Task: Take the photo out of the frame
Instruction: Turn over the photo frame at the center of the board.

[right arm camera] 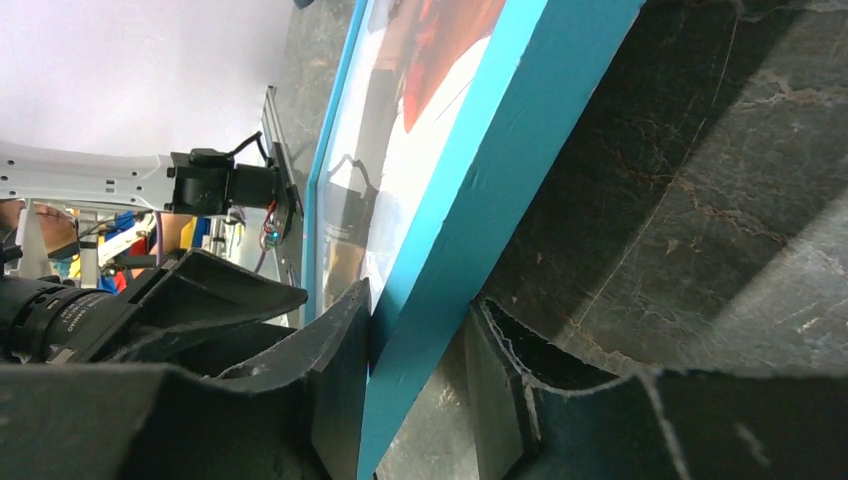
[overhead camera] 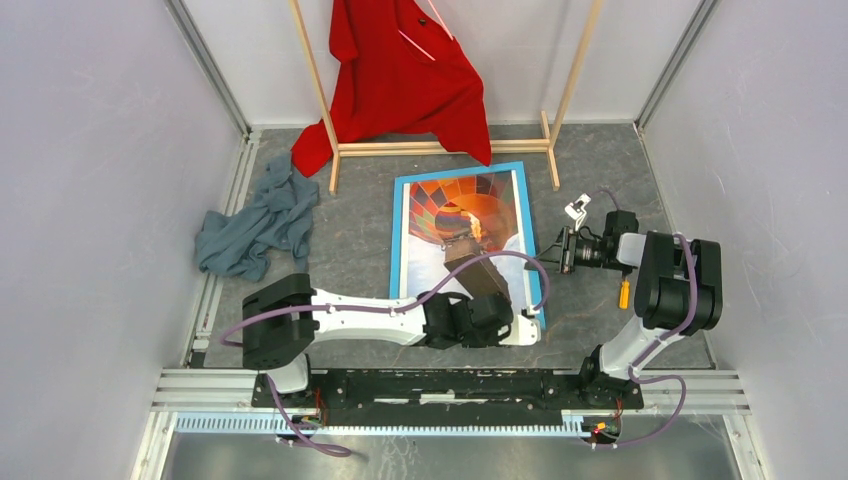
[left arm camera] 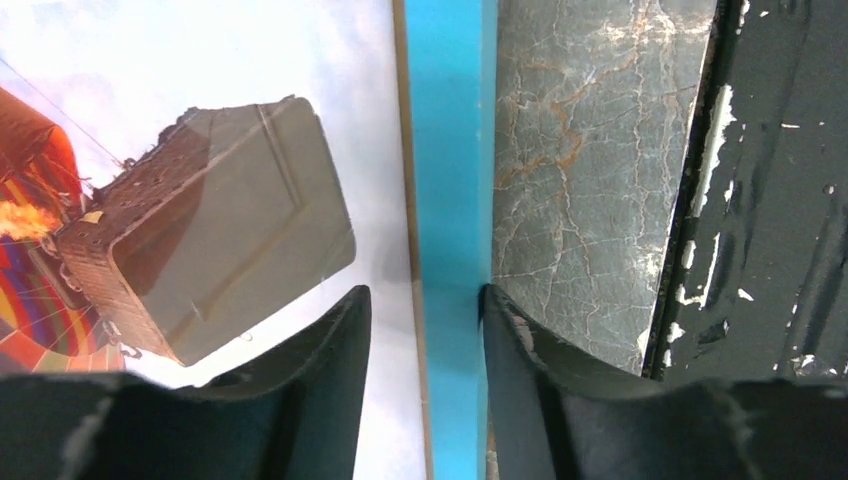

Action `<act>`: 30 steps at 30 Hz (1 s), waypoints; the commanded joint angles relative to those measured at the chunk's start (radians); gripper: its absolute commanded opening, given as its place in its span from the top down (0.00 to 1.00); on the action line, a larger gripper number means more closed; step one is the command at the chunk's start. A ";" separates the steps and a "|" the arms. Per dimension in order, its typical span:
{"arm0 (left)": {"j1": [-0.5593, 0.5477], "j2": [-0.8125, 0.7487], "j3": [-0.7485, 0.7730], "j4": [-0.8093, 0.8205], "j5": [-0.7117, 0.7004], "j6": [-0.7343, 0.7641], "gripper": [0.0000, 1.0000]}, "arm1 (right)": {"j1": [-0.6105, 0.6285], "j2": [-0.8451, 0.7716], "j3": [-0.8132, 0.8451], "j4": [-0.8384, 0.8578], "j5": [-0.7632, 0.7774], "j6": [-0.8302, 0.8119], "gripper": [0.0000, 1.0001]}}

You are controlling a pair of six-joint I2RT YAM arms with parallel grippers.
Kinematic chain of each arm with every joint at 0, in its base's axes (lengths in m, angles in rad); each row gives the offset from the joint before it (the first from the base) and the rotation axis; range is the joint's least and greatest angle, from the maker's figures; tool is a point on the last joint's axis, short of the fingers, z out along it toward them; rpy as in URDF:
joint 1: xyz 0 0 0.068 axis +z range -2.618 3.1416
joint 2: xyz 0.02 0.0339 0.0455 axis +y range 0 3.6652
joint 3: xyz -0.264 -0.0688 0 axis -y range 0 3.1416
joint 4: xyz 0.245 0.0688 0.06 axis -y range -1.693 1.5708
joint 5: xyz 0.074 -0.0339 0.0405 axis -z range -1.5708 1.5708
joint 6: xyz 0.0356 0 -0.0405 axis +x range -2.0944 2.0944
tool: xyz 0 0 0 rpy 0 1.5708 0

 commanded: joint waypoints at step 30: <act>0.490 -0.441 -0.015 0.084 -0.051 -0.019 0.00 | -0.031 -0.207 0.465 -0.926 0.114 -0.597 1.00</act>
